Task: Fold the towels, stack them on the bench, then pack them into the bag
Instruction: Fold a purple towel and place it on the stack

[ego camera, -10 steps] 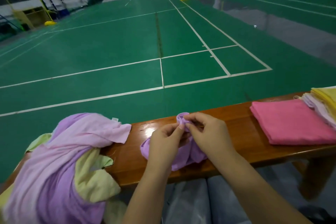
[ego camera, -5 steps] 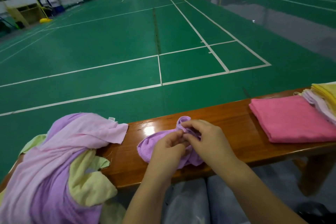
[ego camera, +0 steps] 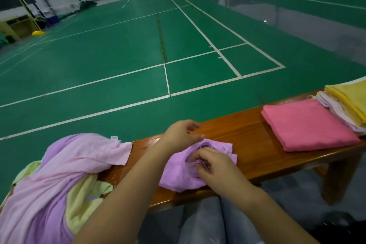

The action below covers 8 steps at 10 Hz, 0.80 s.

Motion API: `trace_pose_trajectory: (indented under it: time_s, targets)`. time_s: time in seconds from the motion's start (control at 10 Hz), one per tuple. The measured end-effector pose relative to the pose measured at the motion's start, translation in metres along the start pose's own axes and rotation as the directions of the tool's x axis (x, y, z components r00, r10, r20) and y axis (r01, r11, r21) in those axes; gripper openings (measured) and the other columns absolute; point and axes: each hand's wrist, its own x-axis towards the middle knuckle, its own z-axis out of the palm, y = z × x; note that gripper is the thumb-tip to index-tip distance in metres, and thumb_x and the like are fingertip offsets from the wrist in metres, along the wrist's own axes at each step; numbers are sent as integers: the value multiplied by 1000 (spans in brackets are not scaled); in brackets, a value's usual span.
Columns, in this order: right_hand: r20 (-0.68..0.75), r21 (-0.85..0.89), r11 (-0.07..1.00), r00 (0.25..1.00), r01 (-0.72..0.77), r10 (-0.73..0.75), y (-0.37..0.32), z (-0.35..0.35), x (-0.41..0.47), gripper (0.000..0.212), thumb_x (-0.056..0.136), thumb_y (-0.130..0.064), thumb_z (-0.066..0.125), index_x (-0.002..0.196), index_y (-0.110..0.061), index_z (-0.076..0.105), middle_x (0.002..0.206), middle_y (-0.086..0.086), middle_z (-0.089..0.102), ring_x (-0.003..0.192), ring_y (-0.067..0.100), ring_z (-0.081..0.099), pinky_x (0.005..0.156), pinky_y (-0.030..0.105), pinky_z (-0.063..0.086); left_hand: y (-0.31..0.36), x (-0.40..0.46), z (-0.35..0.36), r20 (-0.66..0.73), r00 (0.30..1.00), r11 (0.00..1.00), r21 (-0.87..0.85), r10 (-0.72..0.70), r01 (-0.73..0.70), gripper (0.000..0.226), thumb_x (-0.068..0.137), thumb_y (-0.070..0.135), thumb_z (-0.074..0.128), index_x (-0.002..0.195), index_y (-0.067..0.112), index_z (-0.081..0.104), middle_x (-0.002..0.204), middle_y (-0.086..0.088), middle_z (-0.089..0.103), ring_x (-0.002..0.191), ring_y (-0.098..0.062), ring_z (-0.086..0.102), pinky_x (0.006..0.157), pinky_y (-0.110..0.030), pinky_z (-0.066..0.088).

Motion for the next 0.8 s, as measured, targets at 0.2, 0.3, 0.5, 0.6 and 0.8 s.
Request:
trace_pose_trajectory:
  time_s: [0.2,0.3,0.5,0.6,0.8]
  targets:
    - [43,3,997,996,76,-76,1,2,-5,19,93,-13,52,105,-16,66,104,1,63,88,8,51,71,4,31,12,41,30,347,938,903,407,-15,-136,46,86,25,68,130,22,57,126,-5,61,108,-24,59,88,-30,46]
    - [30,29,998,998,53,-53,5,-3,-6,21,93,-12,51,107,-16,66,106,1,62,96,11,55,75,8,35,6,47,30,330,944,861,482,-8,-161,31,86,16,65,116,20,67,115,-6,67,98,-23,63,76,-25,46]
    - [-79,94,994,995,-48,56,19,-20,-9,21,92,-10,53,101,-26,64,96,-17,58,80,-3,57,68,5,43,-11,26,-12,228,961,988,48,-153,146,24,80,-1,64,97,14,70,78,-6,65,62,-14,61,56,-22,56]
    - [-191,107,993,979,-51,70,26,-29,-6,23,90,-7,57,92,-30,60,97,-17,58,89,-2,56,73,4,42,-14,8,-36,156,962,950,-185,-224,251,26,80,-9,59,90,12,72,77,-8,65,64,-16,61,55,-21,56]
    - [-297,74,997,955,30,-7,17,-47,9,28,88,0,55,88,-28,58,94,-11,59,89,-1,55,72,1,38,-11,-25,-68,17,954,815,-515,-299,265,30,79,-17,45,79,0,69,76,-17,67,56,-19,65,53,-22,56]
